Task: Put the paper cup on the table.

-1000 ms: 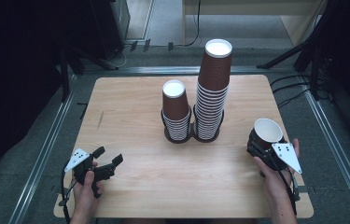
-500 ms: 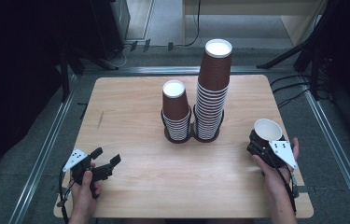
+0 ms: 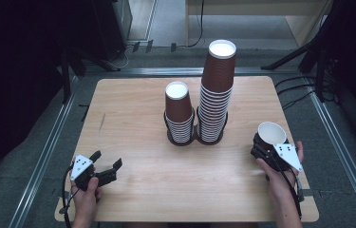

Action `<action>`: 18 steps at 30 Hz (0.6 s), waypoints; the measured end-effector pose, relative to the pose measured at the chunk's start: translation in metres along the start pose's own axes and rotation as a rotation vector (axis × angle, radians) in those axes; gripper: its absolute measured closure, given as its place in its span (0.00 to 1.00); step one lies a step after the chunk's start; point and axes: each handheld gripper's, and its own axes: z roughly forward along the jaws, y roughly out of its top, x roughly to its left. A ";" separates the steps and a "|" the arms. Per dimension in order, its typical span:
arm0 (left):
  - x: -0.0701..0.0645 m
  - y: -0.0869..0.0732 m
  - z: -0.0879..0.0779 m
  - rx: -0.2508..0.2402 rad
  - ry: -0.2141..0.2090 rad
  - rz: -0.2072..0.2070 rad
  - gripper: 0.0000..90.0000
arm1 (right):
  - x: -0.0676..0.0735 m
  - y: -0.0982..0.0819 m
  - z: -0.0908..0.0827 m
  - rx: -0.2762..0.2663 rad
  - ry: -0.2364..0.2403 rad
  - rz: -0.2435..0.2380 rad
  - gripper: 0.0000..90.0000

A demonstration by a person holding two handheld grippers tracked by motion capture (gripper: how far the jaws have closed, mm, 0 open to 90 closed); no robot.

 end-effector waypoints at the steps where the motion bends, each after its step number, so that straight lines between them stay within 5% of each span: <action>1: 0.000 0.000 0.000 -0.002 0.000 -0.004 0.08 | 0.000 0.000 -0.001 0.005 0.004 0.001 0.12; 9: 0.004 -0.002 0.000 -0.020 -0.005 -0.032 0.08 | 0.003 -0.001 -0.005 0.024 0.025 -0.003 0.11; 12: 0.004 -0.003 0.000 -0.024 -0.008 -0.032 0.08 | 0.003 0.000 -0.007 0.008 0.042 -0.003 0.03; 18: 0.004 -0.004 -0.001 -0.039 -0.017 -0.047 0.08 | 0.001 0.008 -0.012 -0.025 0.082 0.065 0.00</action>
